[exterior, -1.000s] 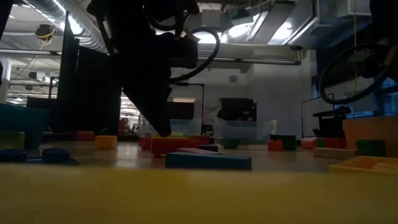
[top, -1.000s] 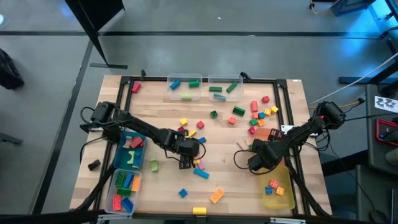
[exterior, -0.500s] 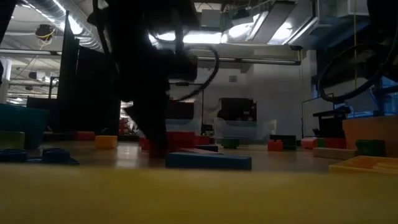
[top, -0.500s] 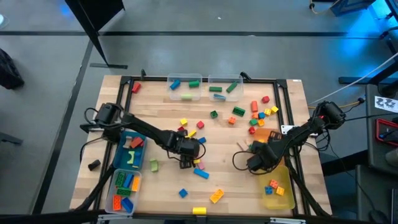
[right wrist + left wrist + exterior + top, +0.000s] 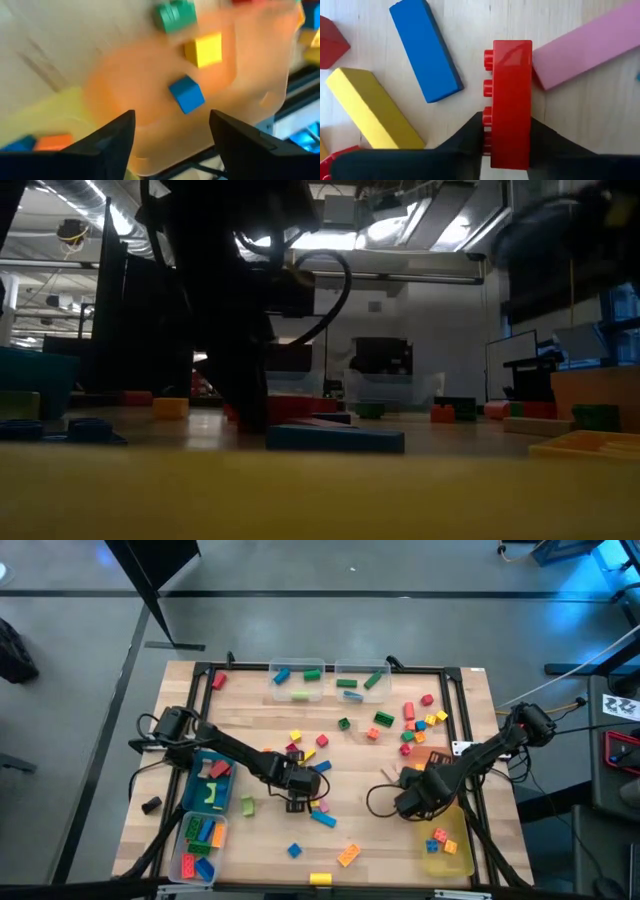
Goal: Sort blocks by size
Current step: Put the red game piece into the bottom right transparent bin
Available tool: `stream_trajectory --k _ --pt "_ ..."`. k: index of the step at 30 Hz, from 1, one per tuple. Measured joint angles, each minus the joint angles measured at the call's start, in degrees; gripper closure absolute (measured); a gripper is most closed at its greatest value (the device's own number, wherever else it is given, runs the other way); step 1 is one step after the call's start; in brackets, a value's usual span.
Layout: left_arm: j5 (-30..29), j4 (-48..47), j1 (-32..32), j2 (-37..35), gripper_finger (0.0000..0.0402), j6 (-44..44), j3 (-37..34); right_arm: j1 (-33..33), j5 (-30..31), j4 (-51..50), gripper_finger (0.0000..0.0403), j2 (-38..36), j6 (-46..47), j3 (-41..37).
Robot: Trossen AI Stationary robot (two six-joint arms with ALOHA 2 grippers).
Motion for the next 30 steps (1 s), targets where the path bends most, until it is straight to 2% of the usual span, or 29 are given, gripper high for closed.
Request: stream_trajectory --k 6,11,15,18,21,25,30 --pt "2.1 -7.6 -0.1 -1.3 0.0324 1.7 4.6 0.0 1.3 4.4 0.0166 0.0 0.0 5.5" --pt "4.3 -19.5 -0.9 -3.9 0.0324 1.1 11.6 0.0 4.6 20.7 0.0165 0.1 -2.1 5.9" --pt "10.4 -29.2 -3.1 -6.5 0.0324 -1.9 15.5 0.0 5.9 37.0 0.0164 1.9 -12.3 5.9" --pt "16.3 -35.2 -5.9 -7.9 0.0324 -6.4 16.0 0.0 5.8 47.3 0.0164 4.2 -21.6 5.9" --pt "20.5 -40.7 -9.7 -9.1 0.0322 -12.4 16.0 0.0 5.7 53.2 0.0164 7.6 -29.1 5.9" --pt "25.5 -46.4 -15.9 -9.5 0.0321 -21.8 16.0 0.0 3.1 55.8 0.0164 11.8 -34.8 5.9" --pt "29.8 -49.7 -23.0 -9.6 0.0320 -35.3 16.0 0.0 -0.3 55.7 0.0164 16.3 -35.5 5.9"
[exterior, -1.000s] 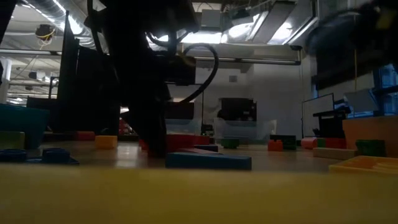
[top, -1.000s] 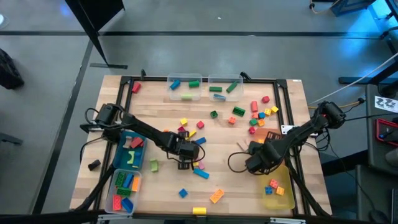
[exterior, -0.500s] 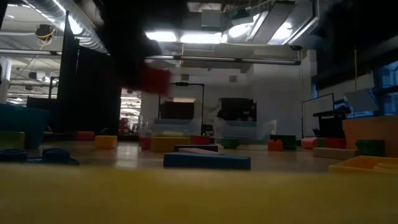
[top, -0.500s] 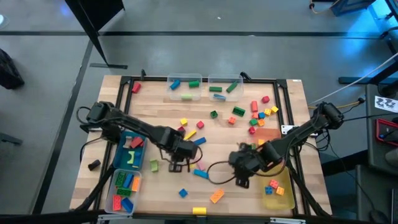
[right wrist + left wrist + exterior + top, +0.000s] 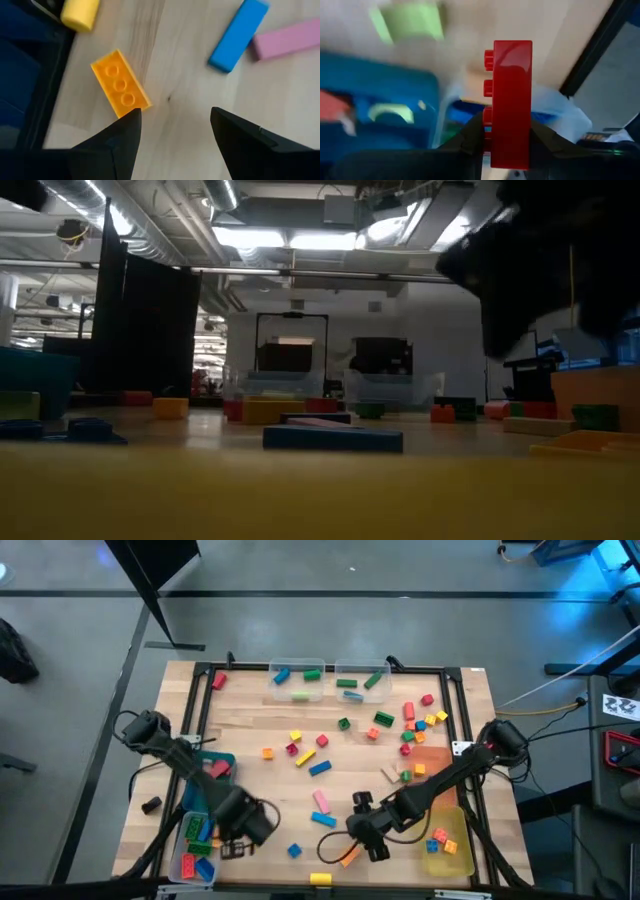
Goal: Sort blocks by size
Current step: Put the red game piece into the bottom right transparent bin, then put the yellow game piece into the bottom left transparent bin
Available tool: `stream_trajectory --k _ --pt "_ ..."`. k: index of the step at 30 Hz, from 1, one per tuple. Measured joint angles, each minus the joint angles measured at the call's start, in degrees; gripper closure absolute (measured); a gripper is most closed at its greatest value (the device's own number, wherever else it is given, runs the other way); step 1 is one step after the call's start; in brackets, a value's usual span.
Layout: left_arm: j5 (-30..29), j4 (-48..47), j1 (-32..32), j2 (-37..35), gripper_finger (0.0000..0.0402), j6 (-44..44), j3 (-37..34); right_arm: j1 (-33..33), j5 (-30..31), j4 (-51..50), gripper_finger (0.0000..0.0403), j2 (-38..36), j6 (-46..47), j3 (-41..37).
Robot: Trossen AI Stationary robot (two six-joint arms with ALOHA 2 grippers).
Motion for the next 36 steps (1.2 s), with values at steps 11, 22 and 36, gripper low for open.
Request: stream_trajectory --k 11,22,36 --pt "6.1 -7.5 -12.4 0.0 0.0315 -23.1 0.0 2.4 -0.6 3.5 0.0164 2.6 -3.8 0.0" --pt "5.5 -7.6 -18.4 0.0 0.0264 -37.6 -1.6 5.7 4.0 6.8 0.0164 3.2 -8.4 0.0" --pt "3.4 -6.5 -19.0 0.0 0.0235 -38.5 -1.7 6.3 5.9 9.7 0.0164 7.3 -12.7 0.0"
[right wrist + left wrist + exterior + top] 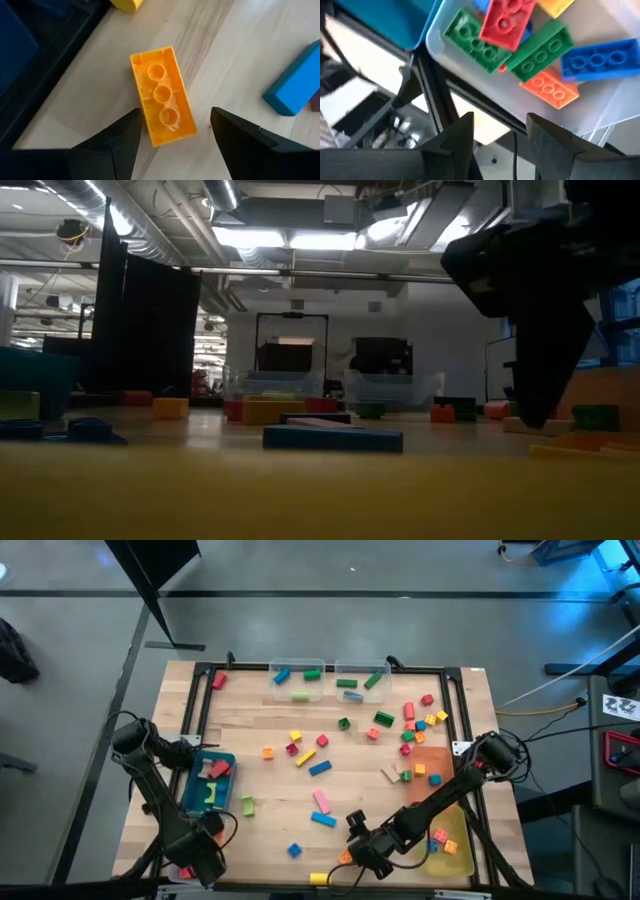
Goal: Sort blocks by size
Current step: Put the yellow game piece into the bottom left transparent bin
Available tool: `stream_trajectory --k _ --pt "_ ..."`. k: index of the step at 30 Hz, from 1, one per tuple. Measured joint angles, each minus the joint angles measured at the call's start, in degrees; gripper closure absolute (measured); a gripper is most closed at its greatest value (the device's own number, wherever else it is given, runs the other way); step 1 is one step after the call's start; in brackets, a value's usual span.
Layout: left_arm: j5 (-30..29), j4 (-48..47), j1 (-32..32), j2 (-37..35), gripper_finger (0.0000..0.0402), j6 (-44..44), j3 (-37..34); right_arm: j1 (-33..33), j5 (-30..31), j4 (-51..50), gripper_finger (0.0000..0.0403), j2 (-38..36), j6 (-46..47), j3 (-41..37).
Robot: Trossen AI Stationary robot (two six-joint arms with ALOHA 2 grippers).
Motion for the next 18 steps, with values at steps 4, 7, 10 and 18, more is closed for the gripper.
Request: stream_trajectory --k 4,7,10,18 --pt "-3.0 3.1 0.3 0.0 0.0235 1.9 0.0 0.0 -0.4 0.4 0.0164 0.5 0.0 0.0" --pt "-6.0 6.4 0.8 0.0 0.0235 3.8 0.0 0.0 -2.1 1.3 0.0166 1.6 0.4 0.0" --pt "-9.7 9.9 1.8 0.0 0.0235 6.1 0.0 0.0 -2.8 1.5 0.0184 2.1 0.4 0.0" --pt "-21.9 17.8 4.3 0.0 0.0235 14.6 0.0 -0.1 -2.4 2.0 0.0265 2.4 -0.3 0.1"
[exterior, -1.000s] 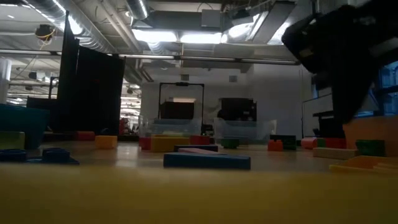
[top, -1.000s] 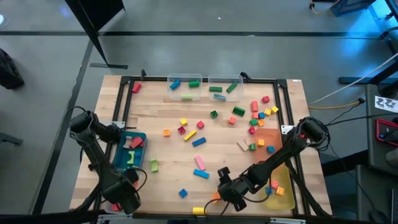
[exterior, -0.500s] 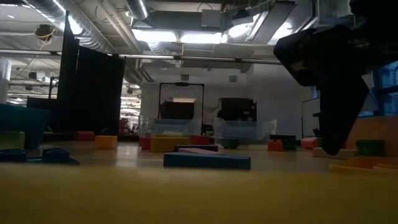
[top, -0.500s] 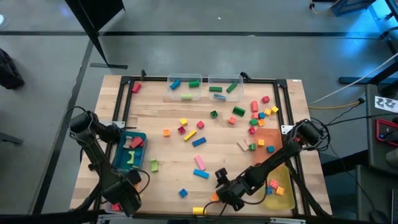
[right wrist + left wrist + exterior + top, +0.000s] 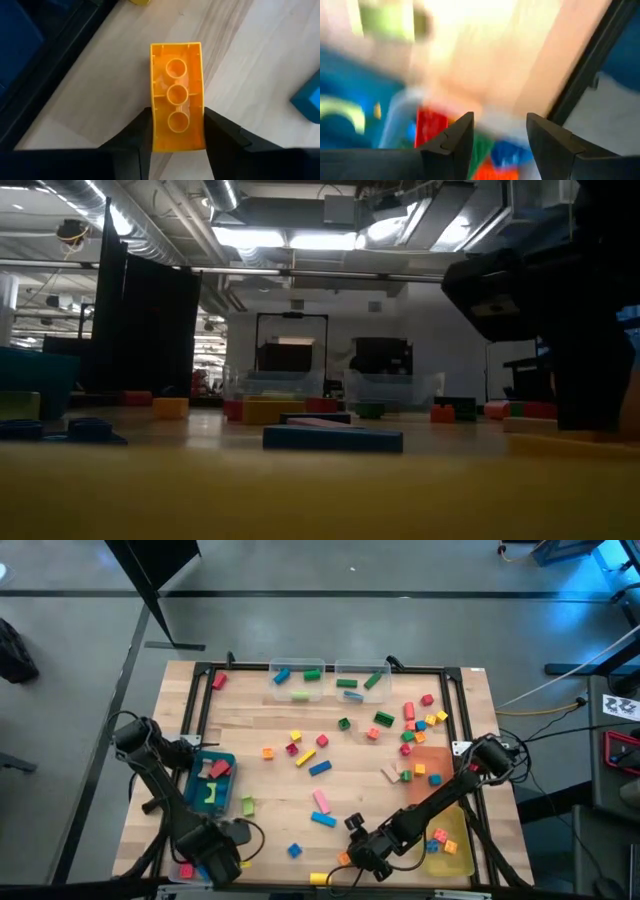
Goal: Sort blocks by size
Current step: Put the yellow game piece into the bottom left transparent bin
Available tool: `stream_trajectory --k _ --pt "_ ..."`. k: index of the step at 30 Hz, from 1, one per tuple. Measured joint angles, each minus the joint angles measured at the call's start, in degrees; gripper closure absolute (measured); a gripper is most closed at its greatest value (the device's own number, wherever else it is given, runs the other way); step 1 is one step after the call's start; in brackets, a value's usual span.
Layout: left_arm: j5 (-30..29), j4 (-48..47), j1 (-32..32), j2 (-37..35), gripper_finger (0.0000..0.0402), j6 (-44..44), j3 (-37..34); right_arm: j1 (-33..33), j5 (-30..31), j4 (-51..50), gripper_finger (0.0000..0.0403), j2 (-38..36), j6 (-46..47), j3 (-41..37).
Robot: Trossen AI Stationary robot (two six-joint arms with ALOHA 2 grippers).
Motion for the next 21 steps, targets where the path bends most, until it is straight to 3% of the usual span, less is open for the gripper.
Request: stream_trajectory --k 5,12,21 --pt "-9.5 6.0 3.2 0.0 0.0235 6.8 0.0 -1.5 1.8 -6.0 0.0265 0.0 -2.4 3.3" --pt "-20.1 14.7 9.2 0.0 0.0235 12.4 0.0 -4.6 11.3 -18.5 0.0251 0.0 -7.5 11.8" --pt "-21.3 23.6 16.7 0.0 0.0235 21.9 0.0 -5.2 29.0 -22.7 0.0260 -0.1 -17.0 19.2"
